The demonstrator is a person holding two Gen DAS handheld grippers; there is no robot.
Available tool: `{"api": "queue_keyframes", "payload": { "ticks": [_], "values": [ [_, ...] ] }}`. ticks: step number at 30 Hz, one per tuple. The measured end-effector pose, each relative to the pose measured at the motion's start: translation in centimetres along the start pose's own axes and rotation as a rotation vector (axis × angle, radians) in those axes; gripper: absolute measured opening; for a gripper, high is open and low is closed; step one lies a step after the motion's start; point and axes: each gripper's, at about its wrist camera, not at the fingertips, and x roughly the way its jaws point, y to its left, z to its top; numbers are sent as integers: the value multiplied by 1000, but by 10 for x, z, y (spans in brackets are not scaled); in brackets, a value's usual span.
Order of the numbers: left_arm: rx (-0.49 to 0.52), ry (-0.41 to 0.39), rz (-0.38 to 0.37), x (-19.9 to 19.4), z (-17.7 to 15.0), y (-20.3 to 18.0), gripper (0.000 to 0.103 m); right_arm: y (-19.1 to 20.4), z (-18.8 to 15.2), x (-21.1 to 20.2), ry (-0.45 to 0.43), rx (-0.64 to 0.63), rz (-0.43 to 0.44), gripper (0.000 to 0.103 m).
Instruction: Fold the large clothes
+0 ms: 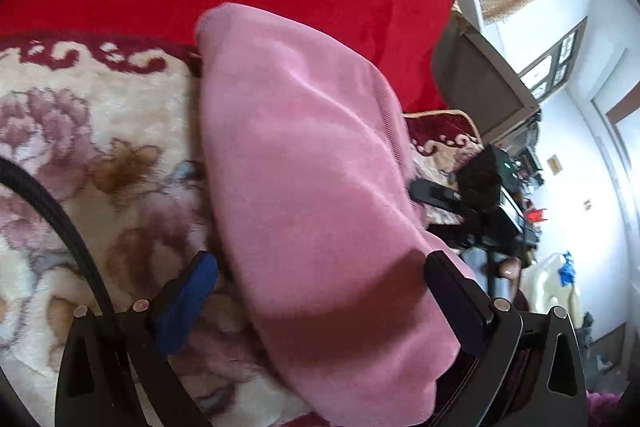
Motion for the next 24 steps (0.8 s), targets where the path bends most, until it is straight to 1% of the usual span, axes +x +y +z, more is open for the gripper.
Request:
{"api": "queue_keyframes", "payload": {
  "ticks": [2,8,10,11,16,21,24],
  "values": [
    [-1,16,-19,6,0,-2,103,3,4,7,13,-17,9,100],
    [-23,11,-54,9,2,0,103,11,4,16,60,-70,17,99],
    [-35,-4,-63,9,2,1,103,15,2,17,60,-84,18,92],
    [-27,-13,-59,9,1,-2,103,17,1,18,61,-89,13,91],
    [41,-50,-9,4,-1,-14,96,32,-6,14,37,-117,-9,78],
    [55,-82,1,-3,0,-16,91,53,-14,8,-9,-149,-37,71],
    [60,-100,3,-11,1,-18,89,66,-18,6,-30,-174,-39,70]
  ]
}}
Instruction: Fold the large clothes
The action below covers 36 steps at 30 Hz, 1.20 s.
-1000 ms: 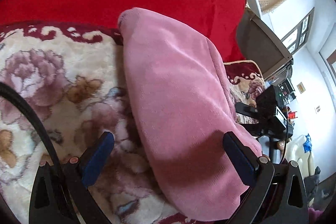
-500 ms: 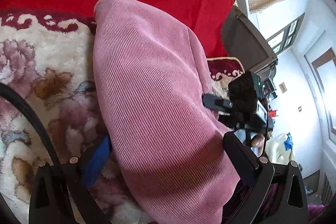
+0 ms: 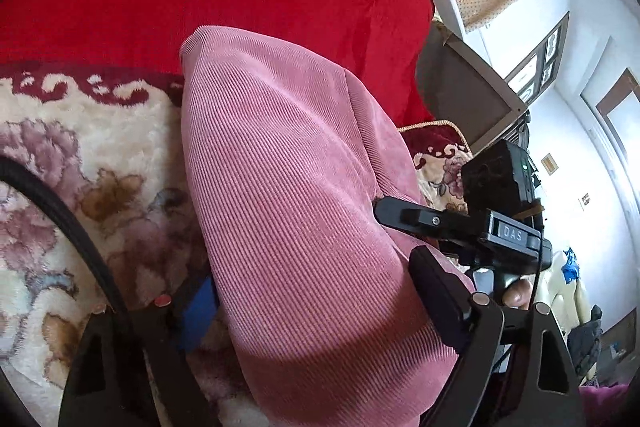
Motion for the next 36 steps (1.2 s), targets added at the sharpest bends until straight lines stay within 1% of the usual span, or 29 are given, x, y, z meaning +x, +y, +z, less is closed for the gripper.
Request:
{"api": "queue_keyframes", "payload": {
  "ticks": [3,8,13,17,21,24,28,29,30,32,36],
  "values": [
    [14,-32,12,-12,2,-2,89,9,-2,-6,-18,-20,21,70],
    [32,-97,30,-41,7,-3,89,28,-8,-5,-26,-50,69,69],
    [47,-130,51,-66,5,0,89,48,-14,-1,-38,-85,106,70],
    [38,-139,73,-75,1,5,89,56,-17,9,-28,-90,119,69],
    [7,-125,100,-72,0,16,89,57,-19,24,-10,-84,105,69],
    [-13,-96,120,-66,-1,22,89,55,-20,36,12,-62,96,69],
    [-30,-6,206,-42,-4,31,89,45,-25,50,56,-43,50,69],
    [-30,6,225,-39,-6,32,89,43,-26,52,61,-44,41,69],
    [-28,9,233,-39,-6,34,89,43,-27,53,63,-48,38,69],
    [-33,3,224,-41,-7,33,89,43,-26,54,61,-48,38,69],
    [-19,12,249,-41,-11,33,90,45,-29,54,60,-60,16,69]
  ]
}}
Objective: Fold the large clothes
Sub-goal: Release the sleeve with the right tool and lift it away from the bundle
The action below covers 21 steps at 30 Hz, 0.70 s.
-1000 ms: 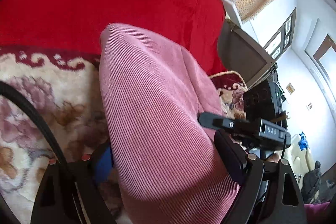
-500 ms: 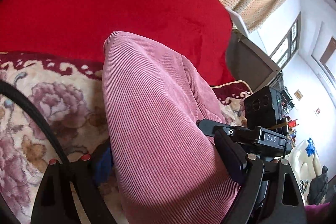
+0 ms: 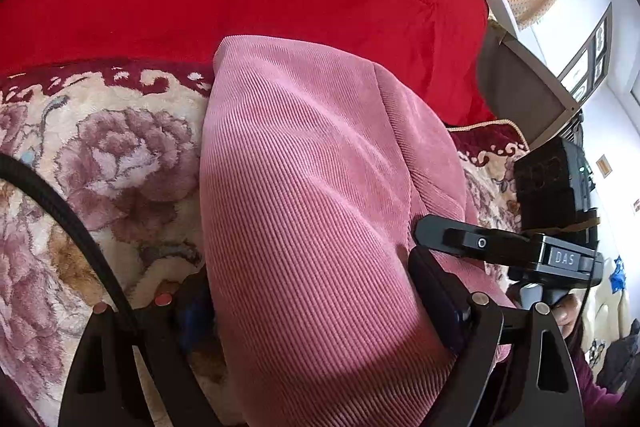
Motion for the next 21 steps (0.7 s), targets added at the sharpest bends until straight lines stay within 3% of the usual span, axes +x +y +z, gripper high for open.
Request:
{"api": "queue_keyframes", "payload": {
  "ticks": [10,14,18,21],
  "values": [
    [14,15,67,6,-1,1,91,3,1,-13,12,2,-58,70],
    [56,-1,107,-2,-3,-6,91,6,-2,-9,13,-18,-138,70],
    [66,11,123,3,-5,-5,91,-14,-2,2,54,88,-101,70],
    [54,13,116,1,-4,-3,91,-10,-3,1,50,65,-118,70]
  ]
}}
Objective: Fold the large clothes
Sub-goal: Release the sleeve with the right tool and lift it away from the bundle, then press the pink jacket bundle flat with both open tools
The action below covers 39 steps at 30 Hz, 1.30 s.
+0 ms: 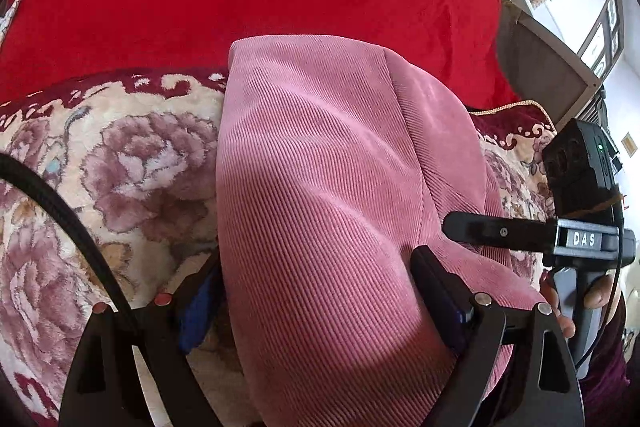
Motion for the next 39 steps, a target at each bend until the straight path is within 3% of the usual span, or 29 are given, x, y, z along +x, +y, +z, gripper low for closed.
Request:
{"api": "queue_keyframes", "payload": {
  "ticks": [6,11,14,17,19,21,26,30,32,39],
  "values": [
    [63,-81,33,-24,1,-12,91,13,1,-11,-16,-16,-18,71],
    [88,-184,-60,-56,1,-20,91,31,2,-39,-105,-109,-83,71],
    [111,-139,-80,-47,-2,-25,91,44,4,-53,-183,-158,-139,71],
    [134,-43,-6,-16,-7,-28,91,63,8,-65,-253,-219,-135,71],
    [168,-38,51,-7,-10,-32,92,78,13,-66,-270,-262,-113,71],
    [174,-46,46,-9,-10,-33,92,94,18,-61,-260,-308,-117,70],
    [179,-52,39,-9,-12,-32,92,104,45,-27,-188,-296,-139,52],
    [197,-54,30,-6,-12,-30,93,79,56,20,-88,-242,-236,38],
    [210,-54,33,-6,-14,-31,93,58,61,36,-66,-191,-224,35],
    [207,-48,24,-11,-17,-27,93,61,51,15,-96,-220,-203,32]
  ]
}}
